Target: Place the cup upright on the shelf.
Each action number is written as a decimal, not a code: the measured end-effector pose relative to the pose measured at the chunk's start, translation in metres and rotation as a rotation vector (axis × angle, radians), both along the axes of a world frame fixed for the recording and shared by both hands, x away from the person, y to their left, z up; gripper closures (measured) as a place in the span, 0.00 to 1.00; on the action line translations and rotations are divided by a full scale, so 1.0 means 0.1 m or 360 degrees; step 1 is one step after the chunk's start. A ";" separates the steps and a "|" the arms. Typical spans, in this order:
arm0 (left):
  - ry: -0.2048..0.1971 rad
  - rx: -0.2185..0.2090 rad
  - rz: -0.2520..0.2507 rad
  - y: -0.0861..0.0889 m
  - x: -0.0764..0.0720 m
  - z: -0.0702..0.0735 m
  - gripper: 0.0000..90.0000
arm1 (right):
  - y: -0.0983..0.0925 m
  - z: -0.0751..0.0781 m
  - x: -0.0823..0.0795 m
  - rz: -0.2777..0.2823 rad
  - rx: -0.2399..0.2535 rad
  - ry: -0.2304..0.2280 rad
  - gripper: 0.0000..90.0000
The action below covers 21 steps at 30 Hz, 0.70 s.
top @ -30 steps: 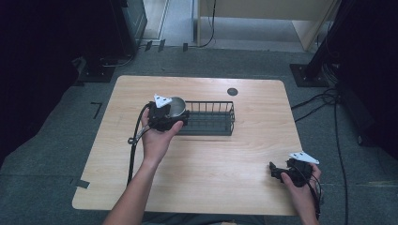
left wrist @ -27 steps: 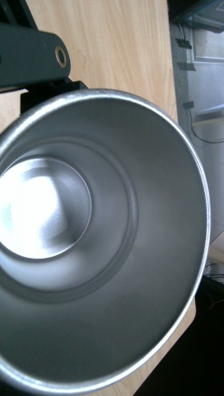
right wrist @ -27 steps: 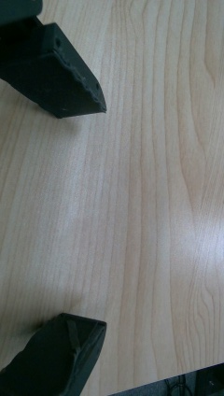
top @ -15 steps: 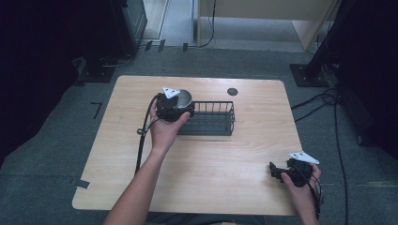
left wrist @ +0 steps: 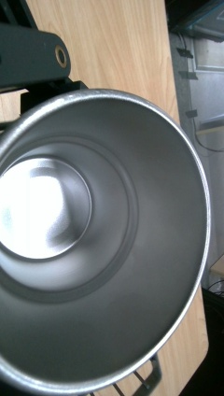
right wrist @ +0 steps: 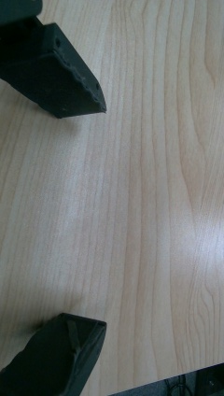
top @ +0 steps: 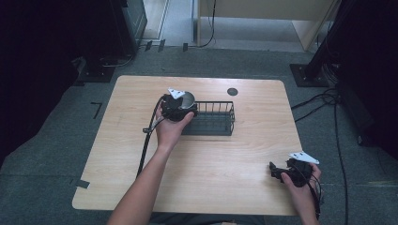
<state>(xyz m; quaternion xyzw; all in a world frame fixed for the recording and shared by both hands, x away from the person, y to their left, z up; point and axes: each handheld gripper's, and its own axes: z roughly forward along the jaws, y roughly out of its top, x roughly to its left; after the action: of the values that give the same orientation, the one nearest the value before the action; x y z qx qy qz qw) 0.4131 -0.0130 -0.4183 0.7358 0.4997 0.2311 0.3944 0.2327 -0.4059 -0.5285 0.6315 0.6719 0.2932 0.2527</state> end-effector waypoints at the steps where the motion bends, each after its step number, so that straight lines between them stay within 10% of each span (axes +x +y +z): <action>1: 0.0006 0.0018 -0.0001 -0.01 0.01 -0.02 0.20 | 0.00 0.00 0.00 0.0000 0.0000 0.0000 0.00; 21: 0.0045 0.0192 0.0009 -0.14 0.01 -0.22 0.19 | 0.00 0.00 0.00 0.0000 0.0003 0.0000 0.00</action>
<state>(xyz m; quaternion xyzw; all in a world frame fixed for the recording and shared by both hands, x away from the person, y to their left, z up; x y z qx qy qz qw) 0.4142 -0.0268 -0.4407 0.7600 0.4925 0.2514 0.3414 0.2327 -0.4059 -0.5285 0.6317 0.6715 0.2938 0.2523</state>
